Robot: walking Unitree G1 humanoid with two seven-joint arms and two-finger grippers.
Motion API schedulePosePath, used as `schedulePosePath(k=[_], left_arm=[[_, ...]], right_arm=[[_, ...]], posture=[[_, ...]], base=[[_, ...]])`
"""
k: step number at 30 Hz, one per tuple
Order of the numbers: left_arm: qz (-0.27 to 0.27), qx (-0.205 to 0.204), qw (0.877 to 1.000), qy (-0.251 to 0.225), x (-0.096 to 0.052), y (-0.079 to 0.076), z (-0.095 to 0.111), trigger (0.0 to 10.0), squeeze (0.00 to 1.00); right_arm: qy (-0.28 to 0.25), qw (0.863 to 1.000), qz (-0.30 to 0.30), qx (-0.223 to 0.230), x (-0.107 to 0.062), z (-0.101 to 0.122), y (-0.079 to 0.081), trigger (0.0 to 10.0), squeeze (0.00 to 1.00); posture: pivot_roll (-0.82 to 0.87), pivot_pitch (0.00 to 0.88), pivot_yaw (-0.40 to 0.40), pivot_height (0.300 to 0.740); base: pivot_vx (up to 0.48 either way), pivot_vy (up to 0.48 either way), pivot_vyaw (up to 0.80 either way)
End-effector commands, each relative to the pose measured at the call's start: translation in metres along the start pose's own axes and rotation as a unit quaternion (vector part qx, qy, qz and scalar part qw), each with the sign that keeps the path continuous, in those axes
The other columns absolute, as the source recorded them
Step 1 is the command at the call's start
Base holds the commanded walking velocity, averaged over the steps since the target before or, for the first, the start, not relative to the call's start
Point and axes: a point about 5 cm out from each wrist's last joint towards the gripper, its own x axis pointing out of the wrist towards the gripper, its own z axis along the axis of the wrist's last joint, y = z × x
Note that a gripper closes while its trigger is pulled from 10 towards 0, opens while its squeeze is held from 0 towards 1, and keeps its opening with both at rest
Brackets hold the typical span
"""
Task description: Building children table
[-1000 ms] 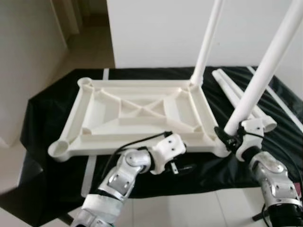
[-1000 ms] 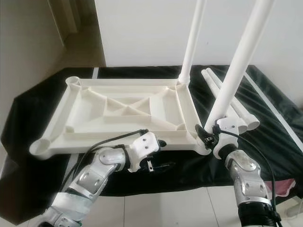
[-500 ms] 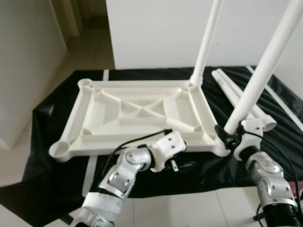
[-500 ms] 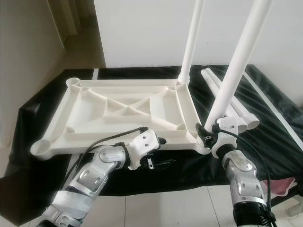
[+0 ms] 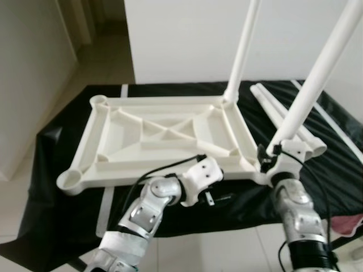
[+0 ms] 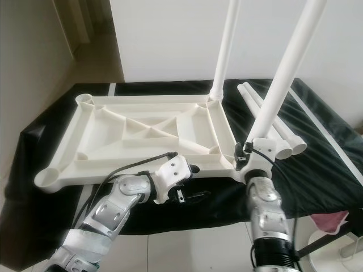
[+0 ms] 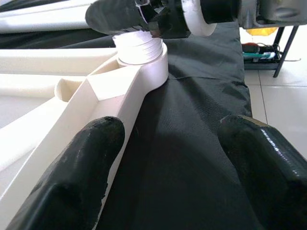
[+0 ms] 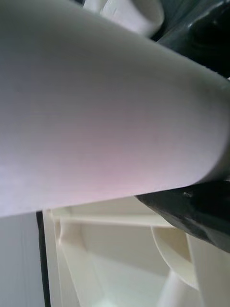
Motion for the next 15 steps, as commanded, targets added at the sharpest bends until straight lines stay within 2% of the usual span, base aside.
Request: schedulePosePath(k=[1, 5, 6, 9, 15], left_arm=[[0.047, -0.012, 0.999, -0.003, 0.0, 0.004, 0.001, 10.0, 0.0], [0.045, -0.01, 0.999, -0.004, 0.001, 0.004, 0.002, 10.0, 0.0], [0.045, -0.01, 0.999, -0.004, 0.001, 0.004, 0.002, 10.0, 0.0], [0.049, -0.011, 0.999, -0.005, 0.001, 0.005, 0.002, 10.0, 0.0], [0.051, -0.012, 0.999, -0.005, 0.001, 0.004, 0.001, 10.0, 0.0]], right_arm=[[0.041, 0.998, -0.04, 0.015, -0.002, -0.013, 0.0, 10.0, 0.0], [0.043, 0.995, -0.084, 0.044, -0.003, -0.013, 0.016, 10.0, 0.0], [0.043, 0.995, -0.084, 0.044, -0.003, -0.013, 0.016, 10.0, 0.0], [0.048, 0.992, -0.093, 0.062, -0.005, -0.013, 0.031, 10.0, 0.0], [0.038, 0.993, -0.097, 0.062, -0.005, -0.01, 0.027, 10.0, 0.0]], posture=[[0.03, 0.0, -0.007, 0.74], [0.03, 0.0, -0.013, 0.74], [0.03, 0.0, -0.013, 0.74], [0.03, 0.0, -0.016, 0.74], [0.04, 0.0, -0.024, 0.74]], base=[[0.0, 0.0, 0.0], [0.0, 0.0, 0.0], [0.0, 0.0, 0.0], [0.0, 0.0, 0.0], [0.0, 0.0, 0.0]])
